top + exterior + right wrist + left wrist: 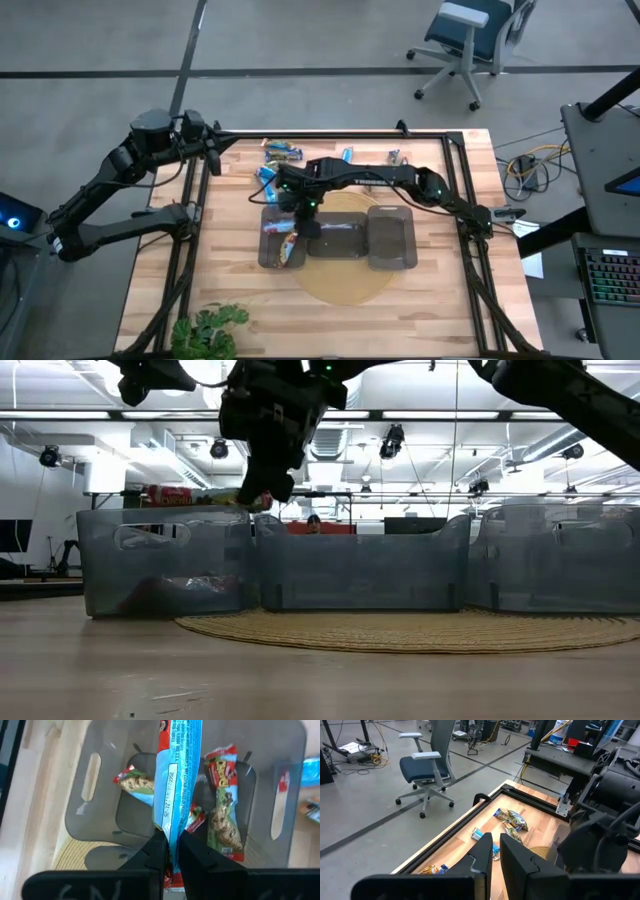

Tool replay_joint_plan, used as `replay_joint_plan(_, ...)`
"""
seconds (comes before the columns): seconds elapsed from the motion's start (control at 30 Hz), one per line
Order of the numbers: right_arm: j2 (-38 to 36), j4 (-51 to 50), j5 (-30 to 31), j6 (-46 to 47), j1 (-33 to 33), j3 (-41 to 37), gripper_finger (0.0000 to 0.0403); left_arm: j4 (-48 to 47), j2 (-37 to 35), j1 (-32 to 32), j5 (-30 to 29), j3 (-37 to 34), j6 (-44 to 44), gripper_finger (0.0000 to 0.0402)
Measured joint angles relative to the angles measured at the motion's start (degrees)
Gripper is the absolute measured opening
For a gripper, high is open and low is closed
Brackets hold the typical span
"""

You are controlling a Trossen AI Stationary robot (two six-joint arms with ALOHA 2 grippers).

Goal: Pick and place Granola Bars by type
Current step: Put the red granola bar into the left black bin

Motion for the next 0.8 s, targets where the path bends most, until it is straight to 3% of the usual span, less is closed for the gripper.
replay_joint_plan(0.2, 0.0, 0.0, 0.0, -0.1, 0.0, -1.4, 0.0038, 0.0, 0.0, 0.0, 0.0, 0.0, 0.0, 0.0018)
replay_joint_plan(0.57, 0.0, 0.0, -0.1, 1.7, 0.0, -1.7, 0.0129, 0.0, 0.0, 0.0, 0.0, 0.0, -0.1, 0.0018)
replay_joint_plan(0.8, -0.1, 0.1, -0.4, 1.6, 0.2, -1.7, 0.0156, 0.0, 0.0, 0.0, 0.0, 0.0, -0.2, 0.0018)
